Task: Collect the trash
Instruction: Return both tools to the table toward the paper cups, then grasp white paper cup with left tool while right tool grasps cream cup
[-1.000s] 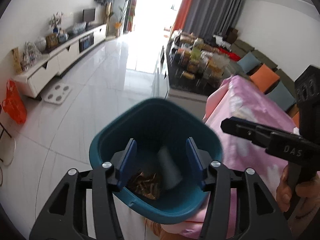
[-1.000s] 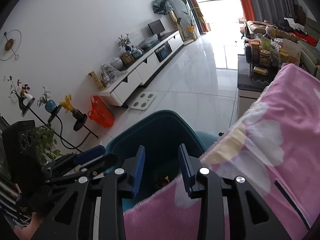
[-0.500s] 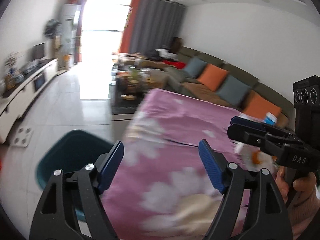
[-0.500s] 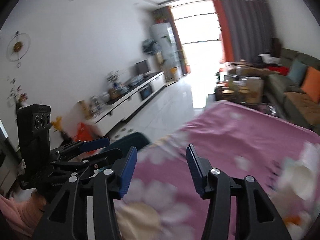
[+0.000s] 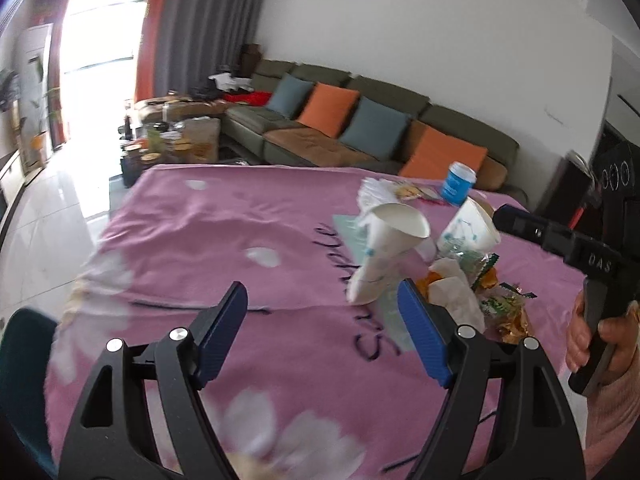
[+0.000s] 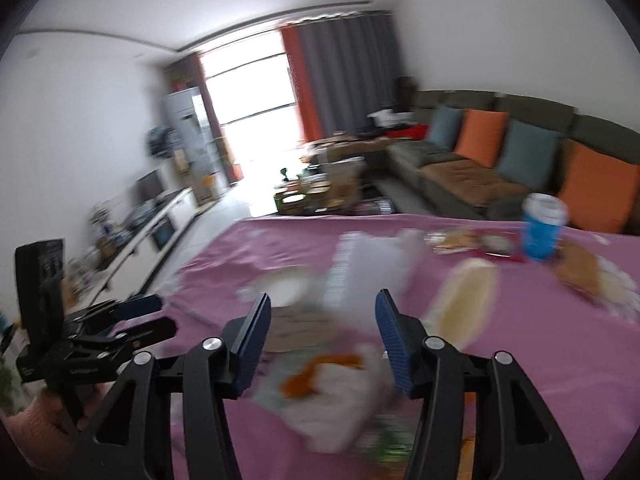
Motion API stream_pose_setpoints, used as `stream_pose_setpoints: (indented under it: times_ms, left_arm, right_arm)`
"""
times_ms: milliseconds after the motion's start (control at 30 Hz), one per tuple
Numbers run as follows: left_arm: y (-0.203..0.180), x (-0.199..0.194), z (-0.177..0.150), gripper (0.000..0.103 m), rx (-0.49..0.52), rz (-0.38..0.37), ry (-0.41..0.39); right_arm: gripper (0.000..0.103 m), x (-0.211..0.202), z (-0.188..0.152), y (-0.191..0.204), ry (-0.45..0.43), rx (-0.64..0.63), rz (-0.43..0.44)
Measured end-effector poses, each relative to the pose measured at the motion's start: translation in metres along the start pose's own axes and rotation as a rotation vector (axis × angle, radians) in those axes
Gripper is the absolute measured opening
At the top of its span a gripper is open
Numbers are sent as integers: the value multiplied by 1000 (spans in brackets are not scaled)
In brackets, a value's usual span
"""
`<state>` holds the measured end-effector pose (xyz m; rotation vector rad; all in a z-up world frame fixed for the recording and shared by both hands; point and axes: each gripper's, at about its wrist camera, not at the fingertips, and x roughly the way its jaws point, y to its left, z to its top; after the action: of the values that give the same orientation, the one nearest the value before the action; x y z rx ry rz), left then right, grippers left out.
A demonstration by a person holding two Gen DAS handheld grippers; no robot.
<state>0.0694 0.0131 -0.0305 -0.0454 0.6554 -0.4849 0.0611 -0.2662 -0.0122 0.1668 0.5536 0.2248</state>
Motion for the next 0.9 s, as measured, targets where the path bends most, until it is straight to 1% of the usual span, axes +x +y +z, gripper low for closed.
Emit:
stream_pose_setpoints:
  times_ms: [133, 200, 267, 433, 533, 567, 600, 633, 667, 700, 733, 800, 833, 900]
  left_arm:
    - [-18, 32, 10, 77, 36, -32, 42]
    - [-23, 45, 12, 76, 45, -34, 61]
    - [-24, 56, 15, 76, 39, -47, 86]
    - [-27, 81, 19, 73, 47, -42, 126]
    - [-28, 92, 20, 70, 47, -51, 144]
    - [-29, 95, 20, 68, 50, -55, 147]
    - [-28, 97, 20, 66, 53, -58, 150]
    - [-29, 100, 21, 62, 55, -61, 156]
    - [-29, 103, 20, 54, 56, -67, 162]
    - [-29, 106, 20, 49, 55, -76, 169]
    - [-29, 107, 19, 45, 54, -81, 172]
    - [-30, 109, 18, 32, 53, -93, 177]
    - [-31, 110, 17, 30, 55, -92, 177]
    - [-32, 110, 16, 26, 61, -92, 174]
  right_arm:
    - [55, 8, -1, -36, 8, 54, -96]
    - [60, 16, -3, -47, 27, 83, -114]
    - [61, 19, -5, -55, 37, 94, -137]
    - [61, 33, -10, -69, 73, 145, -142]
    - [60, 39, -12, -77, 88, 178, -129]
    - [59, 39, -13, -78, 91, 183, -128]
    - [55, 39, -13, -79, 93, 186, -127]
    - [48, 40, -14, -79, 98, 189, -122]
    - [45, 41, -14, -79, 105, 194, -118]
    - [40, 41, -15, -80, 110, 196, -117]
    - [38, 42, -15, -80, 111, 197, -118]
    - [35, 41, -14, -79, 107, 198, -119]
    - [33, 41, -15, -79, 106, 199, -120]
    - [31, 42, -14, -81, 102, 202, -118]
